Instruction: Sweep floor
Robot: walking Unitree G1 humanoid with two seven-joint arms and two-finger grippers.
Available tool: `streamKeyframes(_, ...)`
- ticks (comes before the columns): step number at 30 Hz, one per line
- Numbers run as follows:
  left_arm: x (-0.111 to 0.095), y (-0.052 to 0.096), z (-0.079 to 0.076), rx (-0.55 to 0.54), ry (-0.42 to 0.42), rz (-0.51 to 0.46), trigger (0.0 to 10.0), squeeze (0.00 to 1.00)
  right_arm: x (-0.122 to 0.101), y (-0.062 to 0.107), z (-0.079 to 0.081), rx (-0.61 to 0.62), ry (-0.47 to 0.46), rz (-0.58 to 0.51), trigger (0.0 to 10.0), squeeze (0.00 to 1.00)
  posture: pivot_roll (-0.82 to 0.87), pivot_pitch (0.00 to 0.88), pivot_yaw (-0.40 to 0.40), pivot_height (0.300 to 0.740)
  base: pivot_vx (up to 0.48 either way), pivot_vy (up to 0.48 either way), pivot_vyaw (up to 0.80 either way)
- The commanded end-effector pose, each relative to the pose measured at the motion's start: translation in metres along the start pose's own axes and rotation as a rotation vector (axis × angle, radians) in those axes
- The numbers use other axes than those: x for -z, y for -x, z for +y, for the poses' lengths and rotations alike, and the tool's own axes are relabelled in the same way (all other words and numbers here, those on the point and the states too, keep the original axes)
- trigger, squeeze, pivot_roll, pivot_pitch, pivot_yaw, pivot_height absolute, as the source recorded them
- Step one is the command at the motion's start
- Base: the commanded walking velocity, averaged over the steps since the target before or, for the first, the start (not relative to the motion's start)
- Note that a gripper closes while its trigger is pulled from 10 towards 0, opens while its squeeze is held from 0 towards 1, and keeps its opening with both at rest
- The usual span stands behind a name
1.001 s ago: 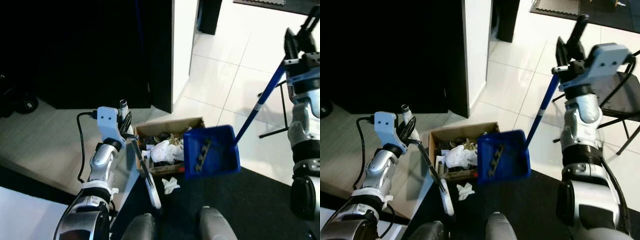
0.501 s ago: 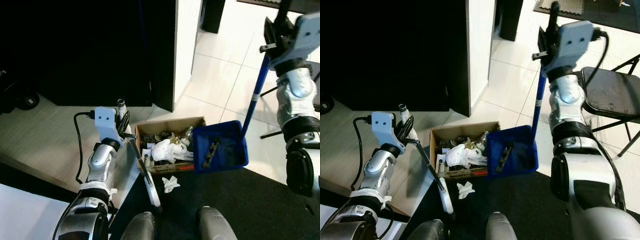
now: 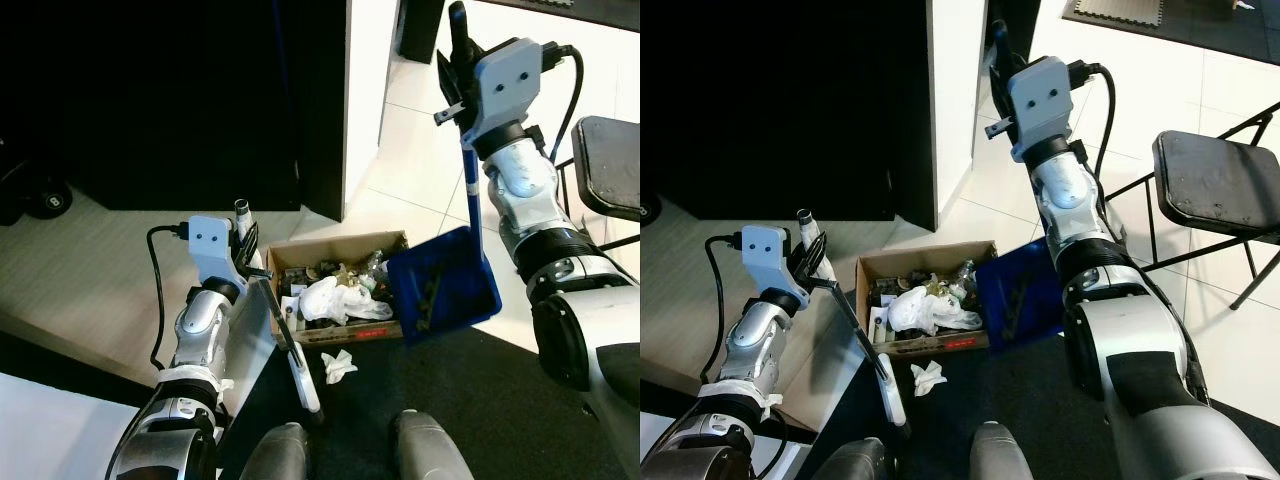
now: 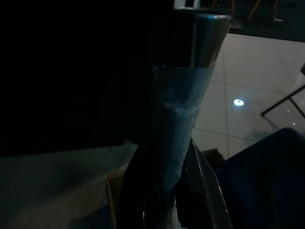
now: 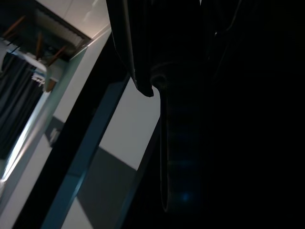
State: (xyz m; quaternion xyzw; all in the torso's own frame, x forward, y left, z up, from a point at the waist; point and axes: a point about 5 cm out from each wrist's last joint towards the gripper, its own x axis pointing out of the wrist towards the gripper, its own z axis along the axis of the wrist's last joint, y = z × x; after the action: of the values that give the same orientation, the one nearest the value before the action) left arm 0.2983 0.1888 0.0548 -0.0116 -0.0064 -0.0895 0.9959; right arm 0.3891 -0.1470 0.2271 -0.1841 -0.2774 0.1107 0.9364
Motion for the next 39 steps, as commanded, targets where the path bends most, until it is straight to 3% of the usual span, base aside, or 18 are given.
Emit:
streamKeyframes(1, -0.005, -0.001, 0.002, -0.006, -0.006, -0.027, 10.0, 0.00, -0.012, -0.009, 0.003, -0.007, 0.027, -0.065, 10.0, 0.00, 0.03, 0.056, -0.010, 0.740, 0.000, 0.000, 0.00)
streamKeyframes(7, -0.007, -0.002, 0.001, -0.004, -0.003, -0.032, 10.0, 0.00, -0.016, -0.011, 0.013, -0.018, -0.062, -0.090, 10.0, 0.00, 0.02, 0.060, -0.012, 0.740, 0.000, 0.000, 0.00)
streamKeyframes(12, -0.007, -0.003, -0.002, 0.006, 0.001, -0.034, 10.0, 0.00, -0.024, -0.012, 0.045, -0.111, -0.148, -0.152, 10.0, 0.00, 0.02, 0.066, -0.013, 0.740, 0.000, 0.000, 0.00)
streamKeyframes(19, -0.007, -0.004, -0.003, 0.006, 0.003, -0.036, 10.0, 0.00, -0.029, -0.012, 0.059, -0.156, -0.171, -0.182, 10.0, 0.00, 0.02, 0.066, -0.017, 0.740, 0.000, 0.000, 0.00)
streamKeyframes(21, -0.007, -0.003, -0.004, 0.003, 0.005, -0.038, 10.0, 0.00, -0.032, -0.010, 0.074, -0.234, -0.177, -0.208, 10.0, 0.00, 0.03, 0.064, -0.022, 0.740, 0.000, 0.000, 0.00)
streamKeyframes(24, -0.007, -0.003, -0.004, 0.002, 0.006, -0.039, 10.0, 0.00, -0.035, -0.009, 0.081, -0.295, -0.157, -0.228, 10.0, 0.00, 0.03, 0.066, -0.024, 0.740, 0.000, 0.000, 0.00)
streamKeyframes(31, -0.007, -0.002, -0.004, 0.002, 0.006, -0.042, 10.0, 0.00, -0.036, -0.008, 0.084, -0.332, -0.133, -0.238, 10.0, 0.00, 0.03, 0.069, -0.027, 0.740, 0.000, 0.000, 0.00)
streamKeyframes(39, -0.007, 0.000, -0.003, -0.003, 0.004, -0.045, 10.0, 0.00, -0.036, -0.012, 0.079, -0.317, -0.038, -0.221, 10.0, 0.00, 0.03, 0.068, -0.034, 0.740, 0.000, 0.000, 0.00)
